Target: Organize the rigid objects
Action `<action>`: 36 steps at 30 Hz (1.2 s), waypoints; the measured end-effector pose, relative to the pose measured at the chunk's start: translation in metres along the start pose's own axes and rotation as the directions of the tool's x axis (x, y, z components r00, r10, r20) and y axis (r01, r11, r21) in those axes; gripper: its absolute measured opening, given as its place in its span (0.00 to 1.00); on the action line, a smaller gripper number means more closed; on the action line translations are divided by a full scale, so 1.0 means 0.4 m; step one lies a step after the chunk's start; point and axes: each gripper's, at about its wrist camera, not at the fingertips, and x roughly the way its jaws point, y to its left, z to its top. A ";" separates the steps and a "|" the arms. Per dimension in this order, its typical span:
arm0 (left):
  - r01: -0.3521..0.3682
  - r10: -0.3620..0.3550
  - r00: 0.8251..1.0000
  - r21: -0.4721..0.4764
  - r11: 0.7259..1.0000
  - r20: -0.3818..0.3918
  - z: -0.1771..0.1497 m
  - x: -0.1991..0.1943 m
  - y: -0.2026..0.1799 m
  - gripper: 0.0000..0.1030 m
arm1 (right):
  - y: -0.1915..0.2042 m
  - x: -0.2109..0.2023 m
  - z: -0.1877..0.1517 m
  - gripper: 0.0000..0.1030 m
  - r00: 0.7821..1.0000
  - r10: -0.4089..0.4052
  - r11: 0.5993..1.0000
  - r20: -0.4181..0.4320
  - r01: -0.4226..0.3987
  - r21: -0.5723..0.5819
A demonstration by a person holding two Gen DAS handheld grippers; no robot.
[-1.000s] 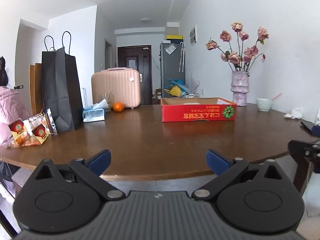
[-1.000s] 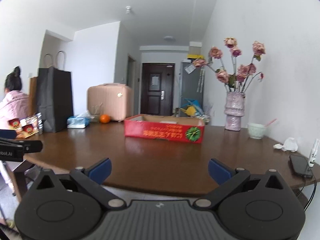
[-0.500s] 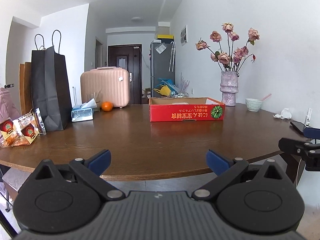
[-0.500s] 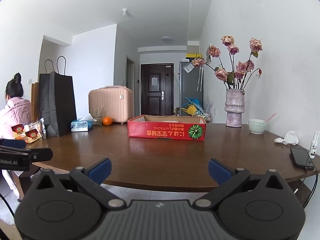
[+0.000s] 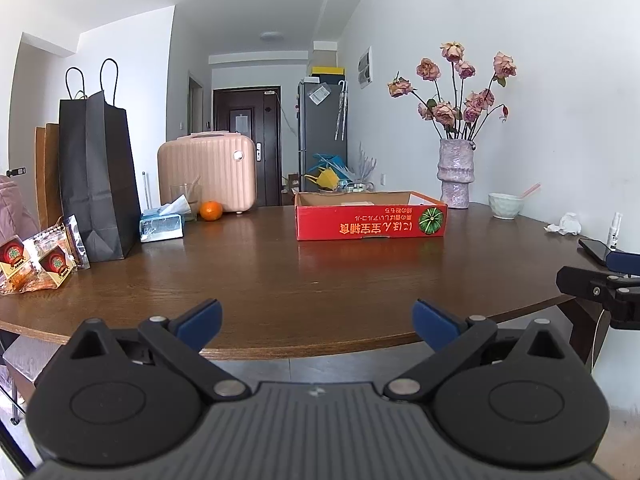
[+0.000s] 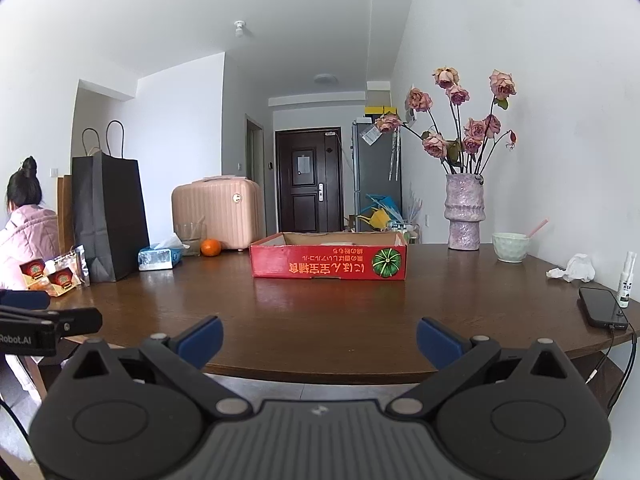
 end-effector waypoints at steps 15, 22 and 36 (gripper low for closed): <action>0.008 -0.008 1.000 0.011 1.000 0.005 -0.004 0.005 0.005 1.00 | 0.002 0.001 -0.001 1.00 1.000 -0.004 1.000 0.004 0.004 -0.001; 0.010 -0.010 1.000 0.014 1.000 0.009 -0.005 -0.001 0.001 1.00 | -0.001 0.004 0.000 1.00 1.000 -0.005 1.000 -0.002 0.005 0.000; 0.010 -0.010 1.000 0.011 1.000 0.006 -0.004 0.000 0.001 1.00 | -0.001 0.007 0.002 1.00 1.000 -0.005 1.000 -0.005 0.005 -0.002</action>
